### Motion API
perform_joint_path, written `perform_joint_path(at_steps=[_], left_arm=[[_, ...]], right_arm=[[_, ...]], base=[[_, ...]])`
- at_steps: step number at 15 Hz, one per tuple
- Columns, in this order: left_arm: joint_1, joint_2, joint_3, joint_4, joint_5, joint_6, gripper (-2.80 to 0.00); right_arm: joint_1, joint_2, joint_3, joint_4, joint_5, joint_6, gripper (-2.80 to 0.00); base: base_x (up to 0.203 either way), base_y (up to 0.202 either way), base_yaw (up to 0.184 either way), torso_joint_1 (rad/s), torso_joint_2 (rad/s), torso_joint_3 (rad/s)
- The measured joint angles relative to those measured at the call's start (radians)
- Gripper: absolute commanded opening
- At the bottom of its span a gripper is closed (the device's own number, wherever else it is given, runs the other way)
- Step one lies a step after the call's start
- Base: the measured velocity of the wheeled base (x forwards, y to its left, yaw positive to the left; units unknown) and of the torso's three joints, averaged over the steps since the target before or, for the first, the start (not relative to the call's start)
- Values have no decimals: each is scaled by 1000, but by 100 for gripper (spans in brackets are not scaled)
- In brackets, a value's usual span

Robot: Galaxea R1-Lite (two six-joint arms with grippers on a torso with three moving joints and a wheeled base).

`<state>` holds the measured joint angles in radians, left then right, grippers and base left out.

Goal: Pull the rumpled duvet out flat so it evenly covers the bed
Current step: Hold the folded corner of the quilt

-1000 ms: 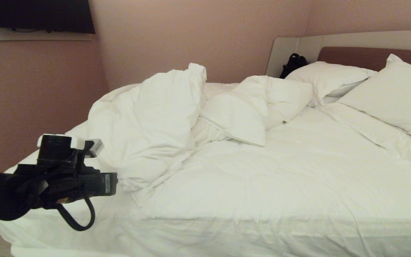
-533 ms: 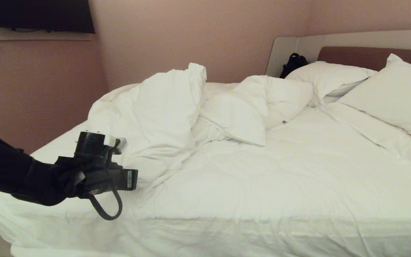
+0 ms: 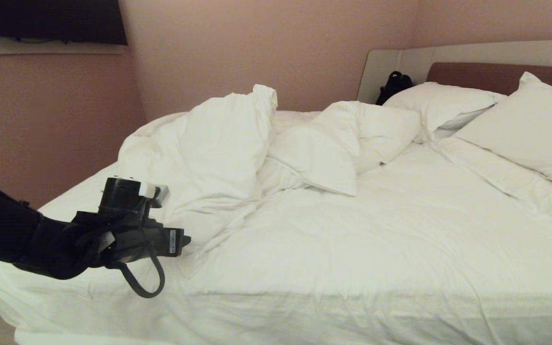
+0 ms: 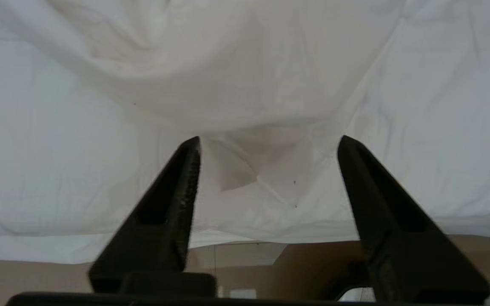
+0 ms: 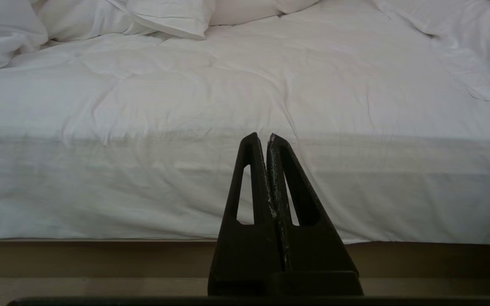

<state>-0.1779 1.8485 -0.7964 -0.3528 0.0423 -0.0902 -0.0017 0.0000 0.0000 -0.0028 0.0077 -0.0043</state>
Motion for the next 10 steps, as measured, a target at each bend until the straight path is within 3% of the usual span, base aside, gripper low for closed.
perform_joint_path(at_steps=[6, 10], left_arm=[[-20, 70, -42, -53, 2, 19, 0], [-71, 160, -53, -127, 73, 33, 0]], right_arm=[[0, 0, 0, 0, 0, 0, -280], [0, 0, 0, 0, 1, 0, -280]], base=[[0, 0, 0, 0, 0, 0], [0, 0, 0, 0, 0, 0]])
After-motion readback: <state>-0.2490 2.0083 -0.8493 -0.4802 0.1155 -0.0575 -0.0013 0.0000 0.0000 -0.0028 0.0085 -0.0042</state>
